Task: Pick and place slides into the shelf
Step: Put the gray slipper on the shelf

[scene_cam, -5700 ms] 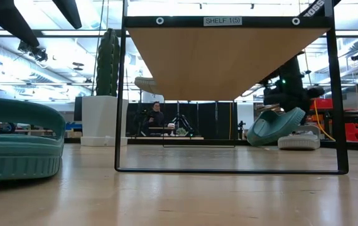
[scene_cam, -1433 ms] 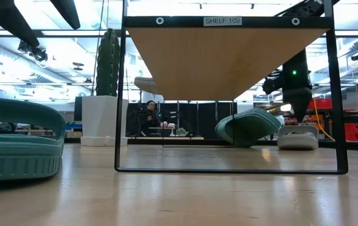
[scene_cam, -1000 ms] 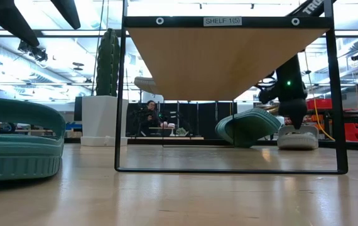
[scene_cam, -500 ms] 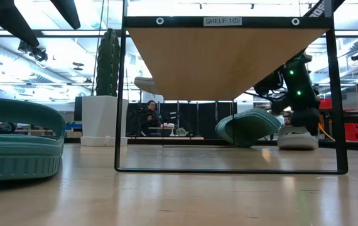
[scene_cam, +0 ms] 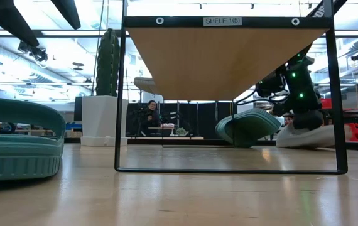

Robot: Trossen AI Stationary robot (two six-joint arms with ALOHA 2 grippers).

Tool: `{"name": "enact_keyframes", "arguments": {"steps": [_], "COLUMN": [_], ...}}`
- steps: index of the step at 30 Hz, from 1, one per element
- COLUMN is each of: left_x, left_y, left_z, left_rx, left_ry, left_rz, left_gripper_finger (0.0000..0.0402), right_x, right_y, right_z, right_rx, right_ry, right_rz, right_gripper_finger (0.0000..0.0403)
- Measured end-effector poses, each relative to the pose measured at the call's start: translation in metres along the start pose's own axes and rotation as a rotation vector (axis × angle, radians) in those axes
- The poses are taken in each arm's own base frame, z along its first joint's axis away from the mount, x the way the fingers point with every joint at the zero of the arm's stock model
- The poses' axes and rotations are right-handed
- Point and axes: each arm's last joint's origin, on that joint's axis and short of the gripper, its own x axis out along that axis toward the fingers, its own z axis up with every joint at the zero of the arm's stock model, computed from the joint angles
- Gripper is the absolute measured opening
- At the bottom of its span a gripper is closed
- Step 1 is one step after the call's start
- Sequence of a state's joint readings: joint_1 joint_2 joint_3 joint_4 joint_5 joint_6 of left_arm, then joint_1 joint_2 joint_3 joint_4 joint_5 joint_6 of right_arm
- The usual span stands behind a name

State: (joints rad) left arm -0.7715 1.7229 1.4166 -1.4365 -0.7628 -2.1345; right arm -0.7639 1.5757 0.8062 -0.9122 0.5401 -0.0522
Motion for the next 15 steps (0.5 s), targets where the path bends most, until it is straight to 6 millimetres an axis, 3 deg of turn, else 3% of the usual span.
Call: {"name": "enact_keyframes", "arguments": {"steps": [9, 15], "left_x": [0.000, 0.000], "left_y": [0.000, 0.000], "left_z": [0.000, 0.000], "left_rx": [0.000, 0.003], "left_ry": [0.000, 0.000], "left_rz": [0.000, 0.000], "left_gripper_finger": [0.0386, 0.0386], "right_x": [-0.020, -0.044], "right_y": [-0.011, -0.037], "right_z": [0.001, 0.002], "right_rx": [0.013, 0.099], "right_ry": [-0.057, -0.135], "right_rz": [0.028, 0.018], "right_gripper_finger": [0.0011, 0.0011]}}
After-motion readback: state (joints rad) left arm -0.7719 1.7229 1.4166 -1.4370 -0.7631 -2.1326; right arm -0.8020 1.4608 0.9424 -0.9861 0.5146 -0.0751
